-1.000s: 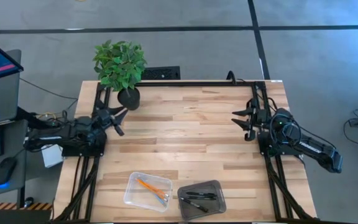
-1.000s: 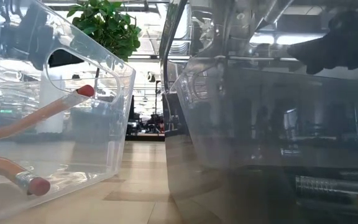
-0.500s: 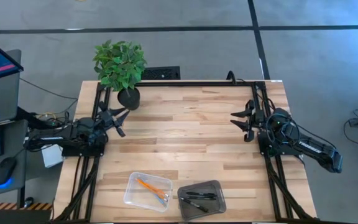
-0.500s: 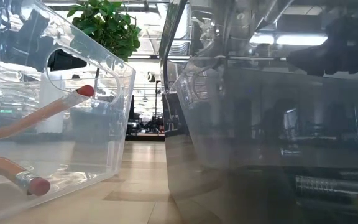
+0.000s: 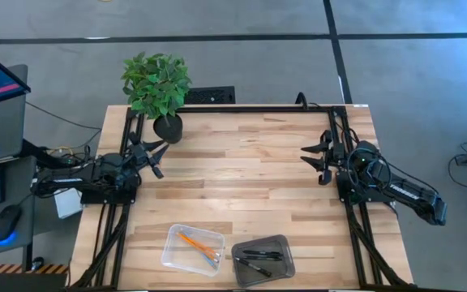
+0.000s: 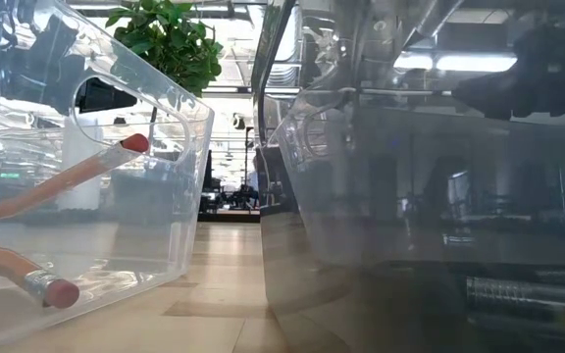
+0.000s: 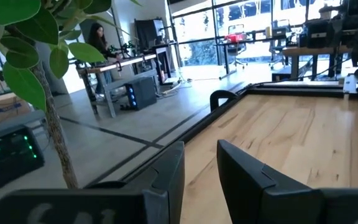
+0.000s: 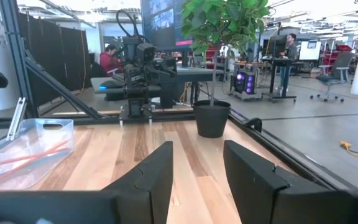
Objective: Sort pens & pencils
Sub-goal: Return to Home Position
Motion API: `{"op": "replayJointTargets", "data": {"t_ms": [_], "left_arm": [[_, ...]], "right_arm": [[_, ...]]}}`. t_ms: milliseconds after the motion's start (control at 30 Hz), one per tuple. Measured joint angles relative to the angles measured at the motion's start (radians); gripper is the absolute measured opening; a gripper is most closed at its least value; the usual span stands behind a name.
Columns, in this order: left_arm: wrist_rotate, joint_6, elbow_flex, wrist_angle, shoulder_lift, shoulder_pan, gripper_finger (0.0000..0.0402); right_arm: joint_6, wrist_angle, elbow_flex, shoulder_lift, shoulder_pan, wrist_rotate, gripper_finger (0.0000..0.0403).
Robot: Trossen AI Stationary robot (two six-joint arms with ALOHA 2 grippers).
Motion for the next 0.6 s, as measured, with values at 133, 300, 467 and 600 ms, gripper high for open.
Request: {"op": "replayJointTargets", "data": {"t_ms": [133, 300, 467, 600], "left_arm": [[0.0, -0.01, 0.0, -0.001, 0.0, 0.0, 0.0086], [0.0, -0.01, 0.0, -0.002, 0.0, 0.0, 0.0086], [-0.001, -0.003, -0.001, -0.002, 0.0, 0.0, 0.0086], [-0.001, -0.007, -0.001, -0.002, 0.0, 0.0, 0.0086]], "right_arm": [[0.0, 0.0, 0.0, 0.0, 0.0, 0.0, 0.0166], [0.0, 0.0, 0.0, 0.0, 0.0, 0.0, 0.0165], [0.0, 0.0, 0.0, 0.0, 0.0, 0.0, 0.0167], [0.0, 0.0, 0.0, 0.0, 0.0, 0.0, 0.0164]]}}
